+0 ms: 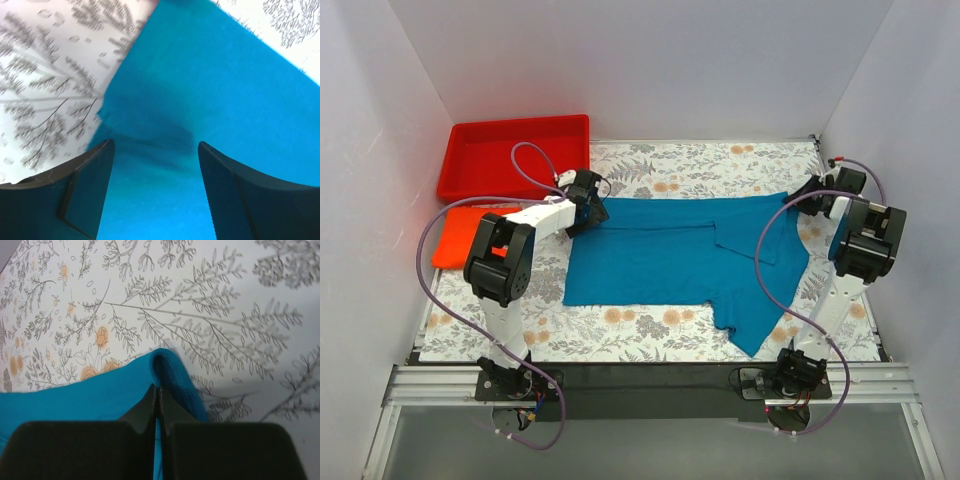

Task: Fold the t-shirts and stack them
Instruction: Fold the tshirt

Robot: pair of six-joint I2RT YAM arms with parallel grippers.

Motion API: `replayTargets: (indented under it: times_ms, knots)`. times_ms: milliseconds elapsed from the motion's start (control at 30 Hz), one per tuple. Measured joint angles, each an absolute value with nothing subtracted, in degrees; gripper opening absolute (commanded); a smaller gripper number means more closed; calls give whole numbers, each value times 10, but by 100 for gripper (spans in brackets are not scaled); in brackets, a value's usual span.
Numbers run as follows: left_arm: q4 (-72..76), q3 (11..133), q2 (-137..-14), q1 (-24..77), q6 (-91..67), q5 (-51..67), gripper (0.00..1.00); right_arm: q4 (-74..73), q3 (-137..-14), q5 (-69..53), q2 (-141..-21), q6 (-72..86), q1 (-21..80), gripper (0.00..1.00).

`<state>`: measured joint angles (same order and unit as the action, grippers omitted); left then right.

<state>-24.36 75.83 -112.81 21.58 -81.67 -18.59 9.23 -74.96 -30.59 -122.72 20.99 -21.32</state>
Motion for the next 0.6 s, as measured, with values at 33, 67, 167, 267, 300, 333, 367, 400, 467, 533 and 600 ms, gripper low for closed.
replayTargets:
  times_ms: [33,67,167,267,300,333,367,400,467,533,600]
  knots:
    - [-244,752,-1121,216,-819,-184,68,87,-770,-305,-1240,204,-209,4]
    - [-245,744,-1113,216,-821,-183,70,80,-792,-302,-1252,197,-205,4]
    - [-253,728,-1083,216,-823,-184,75,51,-857,-294,-1284,178,-196,12]
    - [-260,718,-1043,215,-823,-188,79,12,-910,-277,-1305,159,-185,21]
    - [-263,715,-1028,215,-821,-190,79,-1,-923,-268,-1308,152,-181,27]
    - [-263,710,-1010,215,-819,-191,79,-11,-930,-260,-1308,147,-177,30]
    - [-263,701,-992,215,-818,-192,80,-17,-933,-254,-1305,142,-175,32]
    - [-262,690,-973,215,-817,-193,82,-24,-933,-243,-1300,137,-171,36]
    - [-268,663,-934,216,-814,-193,82,-41,-925,-225,-1286,130,-167,37]
    - [-274,630,-898,220,-812,-192,82,-55,-889,-201,-1248,130,-161,38]
    - [-292,600,-869,228,-812,-192,82,-88,-849,-179,-1195,134,-158,43]
